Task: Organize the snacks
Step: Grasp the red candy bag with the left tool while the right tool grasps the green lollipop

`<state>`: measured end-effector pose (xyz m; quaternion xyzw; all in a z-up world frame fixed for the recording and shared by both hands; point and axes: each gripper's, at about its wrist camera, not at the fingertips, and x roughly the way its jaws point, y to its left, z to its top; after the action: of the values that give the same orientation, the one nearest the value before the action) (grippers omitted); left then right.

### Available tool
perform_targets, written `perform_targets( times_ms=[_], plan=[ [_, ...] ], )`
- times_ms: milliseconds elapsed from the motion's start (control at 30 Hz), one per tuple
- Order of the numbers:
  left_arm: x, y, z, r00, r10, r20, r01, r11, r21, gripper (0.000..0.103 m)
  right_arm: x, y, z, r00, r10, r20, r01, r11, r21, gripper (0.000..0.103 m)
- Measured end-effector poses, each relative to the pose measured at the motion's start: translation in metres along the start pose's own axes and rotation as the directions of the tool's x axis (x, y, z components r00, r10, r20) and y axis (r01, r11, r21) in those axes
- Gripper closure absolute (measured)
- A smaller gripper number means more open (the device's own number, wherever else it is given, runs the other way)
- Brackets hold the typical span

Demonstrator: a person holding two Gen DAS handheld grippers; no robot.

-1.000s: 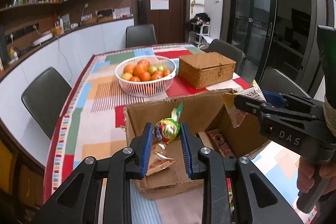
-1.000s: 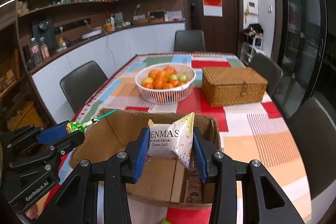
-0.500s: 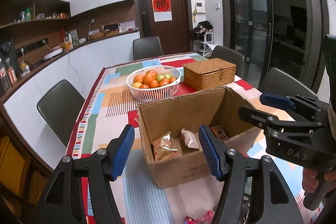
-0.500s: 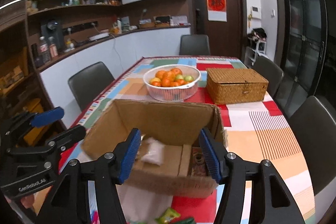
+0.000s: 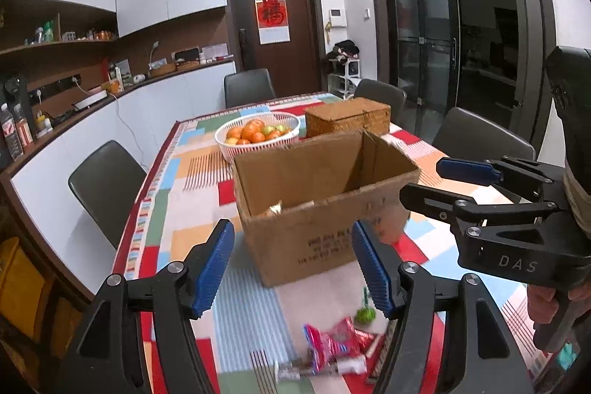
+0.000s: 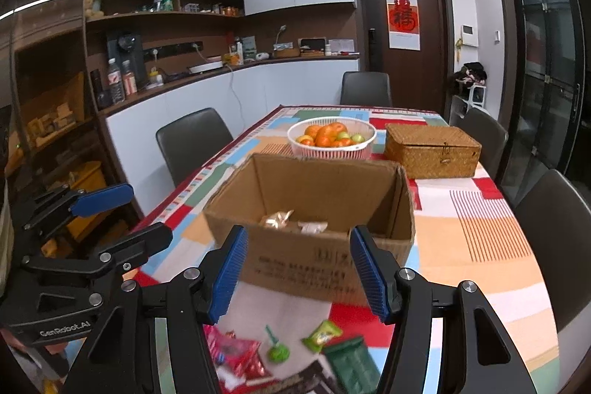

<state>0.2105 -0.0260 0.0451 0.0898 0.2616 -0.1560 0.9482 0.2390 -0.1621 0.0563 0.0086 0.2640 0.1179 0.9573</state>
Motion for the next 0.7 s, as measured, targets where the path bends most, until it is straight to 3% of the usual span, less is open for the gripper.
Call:
perform_targets(
  times_ms=[400,700],
  plan=[
    [-0.003,-0.022,-0.054,0.994,-0.049,-0.098,0.052,0.998,0.033,0.038,-0.003,0.007,-0.051,0.993,0.024,-0.115,-0.027,0.999,-0.020,0.044],
    [0.016,-0.021,-0.093,0.969,-0.131,-0.210,0.131,0.991,-0.013,0.038,0.011,0.010,-0.089,0.973,0.035,-0.230,-0.041,0.999,-0.022,0.046]
  ],
)
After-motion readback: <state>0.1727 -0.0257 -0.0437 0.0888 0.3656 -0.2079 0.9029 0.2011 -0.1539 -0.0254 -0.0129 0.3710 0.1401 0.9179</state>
